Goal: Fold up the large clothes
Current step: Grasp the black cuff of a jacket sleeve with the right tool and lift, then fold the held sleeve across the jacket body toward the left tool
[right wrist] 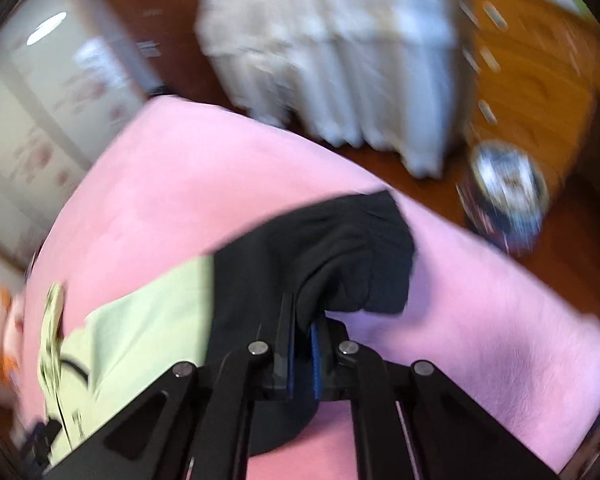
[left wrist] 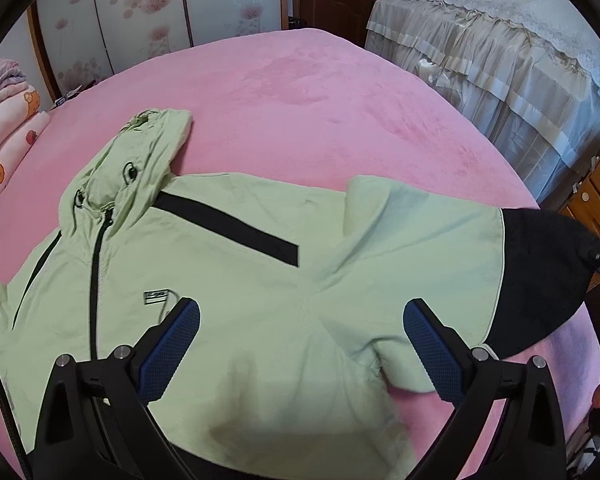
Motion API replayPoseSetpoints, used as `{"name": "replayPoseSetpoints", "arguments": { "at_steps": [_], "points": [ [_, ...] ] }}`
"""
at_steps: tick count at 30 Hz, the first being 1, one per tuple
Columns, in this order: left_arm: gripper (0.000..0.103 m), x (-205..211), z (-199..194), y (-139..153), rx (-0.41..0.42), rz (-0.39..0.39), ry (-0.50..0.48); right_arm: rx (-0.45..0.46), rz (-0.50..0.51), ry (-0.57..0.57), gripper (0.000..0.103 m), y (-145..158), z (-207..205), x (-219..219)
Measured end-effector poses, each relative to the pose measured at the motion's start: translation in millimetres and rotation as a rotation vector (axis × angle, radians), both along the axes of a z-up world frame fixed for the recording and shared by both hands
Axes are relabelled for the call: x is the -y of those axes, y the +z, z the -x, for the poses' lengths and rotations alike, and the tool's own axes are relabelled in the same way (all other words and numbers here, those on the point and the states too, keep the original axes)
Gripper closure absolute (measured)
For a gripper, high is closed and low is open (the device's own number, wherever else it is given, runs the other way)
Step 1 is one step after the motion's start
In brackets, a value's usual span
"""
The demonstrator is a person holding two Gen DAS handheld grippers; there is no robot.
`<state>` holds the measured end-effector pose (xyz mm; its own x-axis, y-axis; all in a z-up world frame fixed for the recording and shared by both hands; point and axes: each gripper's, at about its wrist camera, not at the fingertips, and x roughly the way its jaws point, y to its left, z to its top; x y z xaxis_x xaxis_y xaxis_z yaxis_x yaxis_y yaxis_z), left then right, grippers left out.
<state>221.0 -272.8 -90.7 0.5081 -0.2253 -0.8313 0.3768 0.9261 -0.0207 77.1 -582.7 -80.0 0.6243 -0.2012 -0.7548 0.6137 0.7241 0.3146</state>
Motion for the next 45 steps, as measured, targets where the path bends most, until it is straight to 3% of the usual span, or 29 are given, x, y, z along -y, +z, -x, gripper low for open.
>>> {"name": "replayPoseSetpoints", "arguments": {
  "at_steps": [4, 7, 10, 14, 15, 17, 20, 22, 26, 34, 40, 45],
  "points": [
    [0.002, -42.9, 2.7, 10.5, -0.007, 0.048, 0.033, 0.078, 0.091, 0.267, 0.097, 39.5, -24.4, -85.5],
    [0.002, -81.2, 4.4, 13.2, -0.021, 0.088, 0.069, 0.085, 0.120, 0.439, 0.097, 41.7, -43.5, -149.5],
    [0.002, -113.0, 7.8, 6.7, -0.044, 0.113, 0.085, 0.040, 0.118, 0.560, 0.097, 14.2, -60.4, -204.3],
    [0.002, -135.7, 15.2, -13.9, -0.079, 0.092, 0.086, -0.112, 0.150, 0.653, 0.094, -51.3, -68.6, -257.7],
    [0.002, -138.5, 17.3, -18.8, -0.094, 0.096, 0.081, -0.143, 0.169, 0.661, 0.092, -60.3, -68.5, -268.3],
    [0.002, -141.3, 19.6, -25.9, -0.117, 0.117, 0.073, -0.194, 0.220, 0.675, 0.070, -78.6, -60.0, -276.3],
    [0.002, -138.6, 23.8, -33.2, -0.149, 0.162, 0.060, -0.163, 0.246, 0.688, 0.049, -76.4, -33.8, -281.1],
    [0.002, -133.2, 26.1, -35.4, -0.161, 0.188, 0.048, -0.134, 0.239, 0.691, 0.043, -70.7, -19.7, -286.4],
    [0.002, -115.6, 32.6, -37.1, -0.172, 0.221, 0.003, -0.121, 0.224, 0.659, 0.043, -65.9, -0.3, -288.5],
    [0.002, -105.0, 39.8, -56.5, -0.224, 0.237, -0.012, -0.131, 0.051, 0.532, 0.043, -80.1, 52.7, -254.4],
    [0.029, -118.1, 29.8, -88.8, -0.373, 0.379, 0.024, -0.110, -0.018, 0.510, 0.043, -81.5, 63.5, -248.9],
    [0.030, -113.7, 19.9, -106.5, -0.424, 0.483, 0.053, -0.098, -0.030, 0.522, 0.043, -80.4, 64.7, -253.3]
  ]
}}
